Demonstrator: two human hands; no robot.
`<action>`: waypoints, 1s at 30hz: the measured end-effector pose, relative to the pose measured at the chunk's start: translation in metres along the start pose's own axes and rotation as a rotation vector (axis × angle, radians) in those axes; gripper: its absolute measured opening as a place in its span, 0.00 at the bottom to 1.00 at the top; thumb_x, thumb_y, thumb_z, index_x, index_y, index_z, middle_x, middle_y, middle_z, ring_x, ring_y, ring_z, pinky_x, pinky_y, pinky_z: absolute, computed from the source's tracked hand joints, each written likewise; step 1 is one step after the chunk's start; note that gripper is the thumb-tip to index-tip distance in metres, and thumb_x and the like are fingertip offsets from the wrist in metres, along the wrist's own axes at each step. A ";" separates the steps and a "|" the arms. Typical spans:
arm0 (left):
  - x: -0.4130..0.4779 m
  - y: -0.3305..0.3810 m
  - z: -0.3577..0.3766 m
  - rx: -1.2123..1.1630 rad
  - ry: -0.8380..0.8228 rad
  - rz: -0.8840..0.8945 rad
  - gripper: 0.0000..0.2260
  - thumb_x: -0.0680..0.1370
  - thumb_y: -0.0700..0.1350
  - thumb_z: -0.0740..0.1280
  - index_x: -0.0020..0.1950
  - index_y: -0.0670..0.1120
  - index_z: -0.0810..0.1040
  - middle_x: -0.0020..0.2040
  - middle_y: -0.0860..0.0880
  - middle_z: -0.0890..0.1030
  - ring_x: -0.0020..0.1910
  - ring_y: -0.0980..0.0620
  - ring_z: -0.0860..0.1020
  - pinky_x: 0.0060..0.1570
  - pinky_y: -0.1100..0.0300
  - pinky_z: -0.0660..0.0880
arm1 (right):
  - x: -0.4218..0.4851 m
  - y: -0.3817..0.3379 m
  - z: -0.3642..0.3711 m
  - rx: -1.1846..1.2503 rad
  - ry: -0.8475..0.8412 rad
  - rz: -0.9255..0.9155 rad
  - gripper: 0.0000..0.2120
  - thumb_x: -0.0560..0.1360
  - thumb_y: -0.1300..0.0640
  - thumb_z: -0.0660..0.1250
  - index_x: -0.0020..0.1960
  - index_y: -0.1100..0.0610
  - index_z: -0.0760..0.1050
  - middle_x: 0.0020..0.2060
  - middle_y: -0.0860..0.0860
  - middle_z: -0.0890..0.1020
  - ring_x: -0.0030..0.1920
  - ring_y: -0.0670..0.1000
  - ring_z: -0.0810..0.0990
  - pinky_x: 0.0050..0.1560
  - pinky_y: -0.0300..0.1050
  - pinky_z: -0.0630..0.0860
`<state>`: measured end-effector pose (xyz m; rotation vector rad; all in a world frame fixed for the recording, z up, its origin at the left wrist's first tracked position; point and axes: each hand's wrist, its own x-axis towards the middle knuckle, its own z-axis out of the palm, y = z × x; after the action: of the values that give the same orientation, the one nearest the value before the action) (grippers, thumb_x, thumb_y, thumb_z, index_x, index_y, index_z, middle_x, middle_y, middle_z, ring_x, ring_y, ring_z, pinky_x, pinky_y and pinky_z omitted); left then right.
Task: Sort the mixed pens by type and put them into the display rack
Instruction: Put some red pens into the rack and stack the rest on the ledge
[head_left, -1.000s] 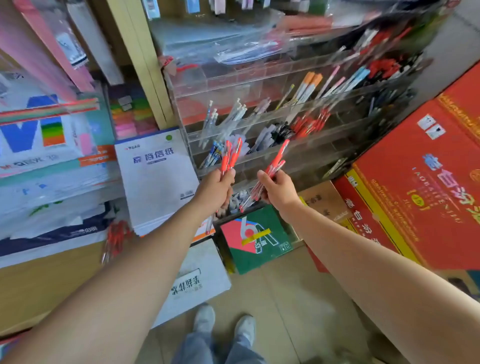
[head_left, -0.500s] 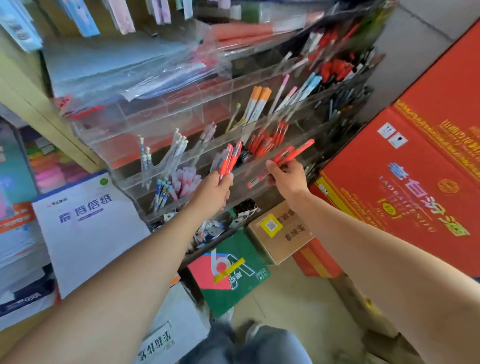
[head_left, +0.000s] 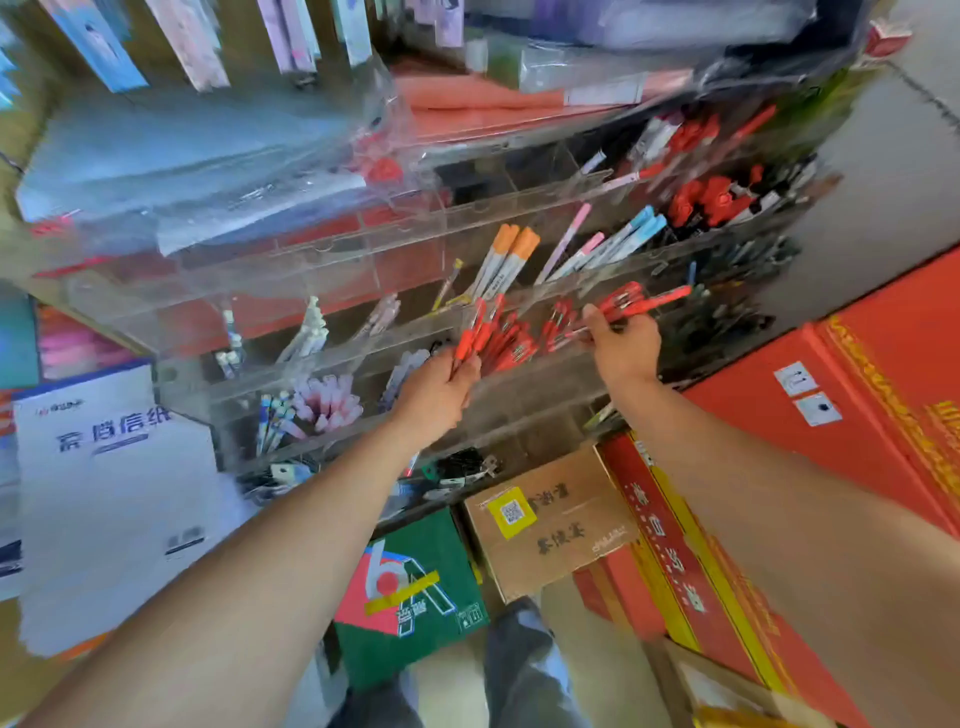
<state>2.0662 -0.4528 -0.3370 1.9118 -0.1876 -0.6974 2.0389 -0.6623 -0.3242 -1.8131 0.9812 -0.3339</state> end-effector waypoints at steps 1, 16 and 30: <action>0.003 0.002 0.004 -0.027 0.018 -0.014 0.11 0.83 0.50 0.56 0.43 0.49 0.70 0.29 0.49 0.70 0.26 0.51 0.68 0.30 0.56 0.66 | 0.009 0.004 0.002 -0.015 -0.016 -0.014 0.11 0.74 0.52 0.71 0.41 0.61 0.79 0.38 0.57 0.84 0.40 0.54 0.84 0.47 0.52 0.82; 0.016 0.005 0.031 -0.057 0.116 -0.059 0.10 0.83 0.49 0.56 0.43 0.51 0.68 0.31 0.50 0.71 0.26 0.54 0.69 0.27 0.62 0.68 | 0.040 0.018 0.025 -0.194 -0.234 -0.087 0.17 0.71 0.62 0.74 0.58 0.62 0.76 0.53 0.58 0.82 0.54 0.53 0.80 0.57 0.44 0.72; 0.006 0.020 0.032 0.025 -0.012 -0.088 0.08 0.83 0.51 0.56 0.46 0.50 0.69 0.32 0.50 0.67 0.26 0.55 0.65 0.29 0.59 0.67 | 0.037 0.030 0.012 -0.043 -0.152 -0.102 0.15 0.74 0.58 0.71 0.57 0.58 0.69 0.49 0.54 0.77 0.47 0.50 0.78 0.55 0.50 0.76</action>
<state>2.0574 -0.4889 -0.3312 1.9490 -0.1210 -0.7687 2.0557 -0.6866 -0.3632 -1.9015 0.7980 -0.2352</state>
